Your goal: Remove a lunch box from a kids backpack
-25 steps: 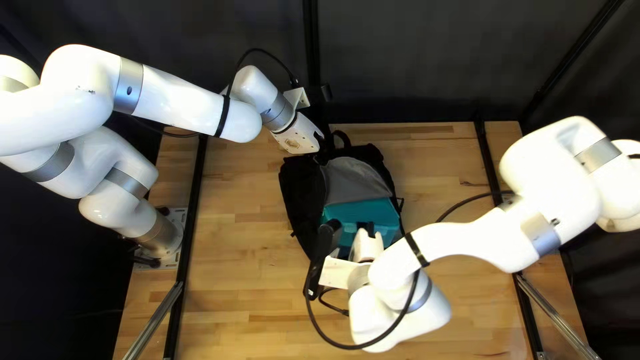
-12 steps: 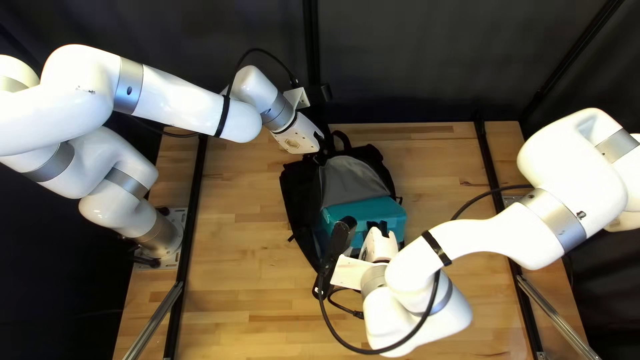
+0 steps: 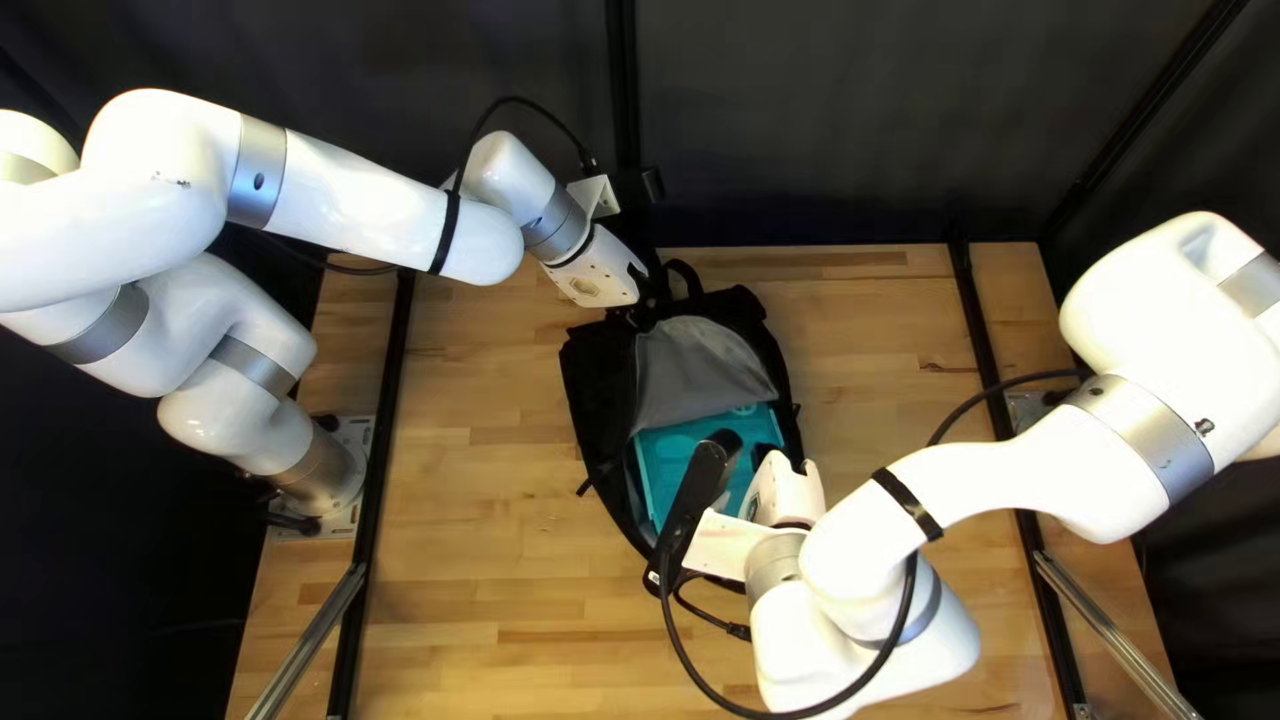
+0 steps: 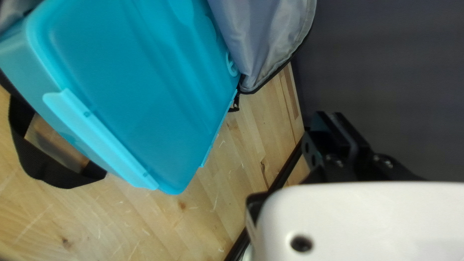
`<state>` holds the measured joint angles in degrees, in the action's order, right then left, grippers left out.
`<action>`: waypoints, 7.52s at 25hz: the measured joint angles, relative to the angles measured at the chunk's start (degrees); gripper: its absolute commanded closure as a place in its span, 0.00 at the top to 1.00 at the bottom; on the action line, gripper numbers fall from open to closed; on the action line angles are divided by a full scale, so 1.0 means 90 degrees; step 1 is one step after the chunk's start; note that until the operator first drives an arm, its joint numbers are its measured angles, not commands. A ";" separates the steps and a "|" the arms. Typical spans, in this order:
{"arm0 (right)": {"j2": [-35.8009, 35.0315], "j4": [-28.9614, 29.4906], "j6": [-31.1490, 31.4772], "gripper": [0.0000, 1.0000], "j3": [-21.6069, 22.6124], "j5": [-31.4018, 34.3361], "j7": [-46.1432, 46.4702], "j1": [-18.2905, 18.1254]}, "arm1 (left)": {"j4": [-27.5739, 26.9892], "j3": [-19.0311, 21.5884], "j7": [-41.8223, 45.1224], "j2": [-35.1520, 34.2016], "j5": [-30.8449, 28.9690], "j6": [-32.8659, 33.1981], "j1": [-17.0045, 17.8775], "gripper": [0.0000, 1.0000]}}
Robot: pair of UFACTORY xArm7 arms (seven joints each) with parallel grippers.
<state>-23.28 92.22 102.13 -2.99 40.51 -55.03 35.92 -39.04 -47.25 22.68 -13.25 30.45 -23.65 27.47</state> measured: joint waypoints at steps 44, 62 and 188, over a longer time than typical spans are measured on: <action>0.0174 -0.0952 -0.2400 1.00 0.0671 -0.0085 0.1089 0.0246 | 0.0000 0.0000 0.0000 0.0000 0.0000 0.0000 0.0000 0.00; -0.0230 -0.1587 -0.2709 1.00 0.0630 0.1207 0.1410 0.0514 | 0.0000 0.0000 0.0000 0.0000 0.0000 0.0000 0.0000 0.00; 0.0258 -0.4754 -0.0233 0.65 0.0657 -0.0545 -0.1503 0.1227 | 0.0000 0.0000 0.0000 0.0000 0.0000 0.0000 0.0000 0.00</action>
<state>-20.96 49.44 100.04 2.92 35.60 -68.56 46.97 -39.04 -47.25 22.68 -13.25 30.45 -23.65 27.47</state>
